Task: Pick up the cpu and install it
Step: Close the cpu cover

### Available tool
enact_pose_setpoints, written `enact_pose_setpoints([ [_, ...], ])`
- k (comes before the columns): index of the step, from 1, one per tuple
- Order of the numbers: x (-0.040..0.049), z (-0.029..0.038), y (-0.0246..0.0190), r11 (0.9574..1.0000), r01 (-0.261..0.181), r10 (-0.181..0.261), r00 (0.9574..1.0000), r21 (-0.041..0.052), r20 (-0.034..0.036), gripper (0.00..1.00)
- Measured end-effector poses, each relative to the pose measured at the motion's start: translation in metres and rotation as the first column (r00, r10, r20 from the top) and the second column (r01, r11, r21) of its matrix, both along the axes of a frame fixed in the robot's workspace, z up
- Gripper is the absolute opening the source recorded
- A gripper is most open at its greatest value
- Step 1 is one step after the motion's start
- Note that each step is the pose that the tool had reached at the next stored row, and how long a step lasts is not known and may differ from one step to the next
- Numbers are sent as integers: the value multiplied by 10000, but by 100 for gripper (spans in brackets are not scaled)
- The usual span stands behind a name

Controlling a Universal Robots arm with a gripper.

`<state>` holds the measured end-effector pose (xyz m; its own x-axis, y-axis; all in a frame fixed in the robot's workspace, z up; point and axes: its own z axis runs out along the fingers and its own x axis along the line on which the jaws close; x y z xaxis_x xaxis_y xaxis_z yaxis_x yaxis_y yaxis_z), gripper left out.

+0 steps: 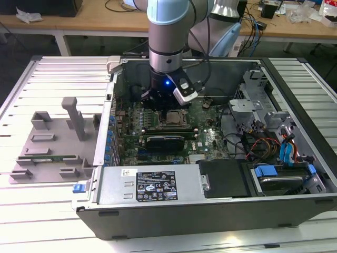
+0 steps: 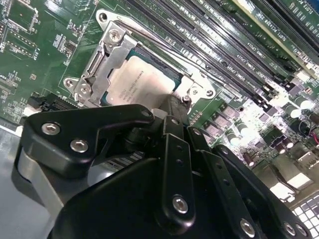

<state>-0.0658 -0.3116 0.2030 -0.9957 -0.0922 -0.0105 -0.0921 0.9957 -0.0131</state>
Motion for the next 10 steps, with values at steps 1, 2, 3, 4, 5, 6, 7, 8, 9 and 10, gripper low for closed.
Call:
enact_pose_setpoints([
  [1,0,-2,1,10000,2,-2,10000,4,3,11],
  [2,0,-1,1,10000,1,-1,10000,5,3,11],
  [3,0,0,1,10000,2,-2,10000,6,4,11],
  [4,0,5,2,10000,2,-2,10000,11,7,11],
  [5,1,20,4,10000,2,-2,10000,20,11,11],
  [6,0,48,1,10000,2,-2,10000,7,5,11],
  [7,0,53,2,10000,2,-2,10000,8,6,11],
  [8,0,54,2,10000,2,-2,10000,7,6,11],
  [9,-1,60,1,10000,1,-1,10000,3,2,11],
  [10,0,108,1,10000,2,-2,10000,5,4,11],
])
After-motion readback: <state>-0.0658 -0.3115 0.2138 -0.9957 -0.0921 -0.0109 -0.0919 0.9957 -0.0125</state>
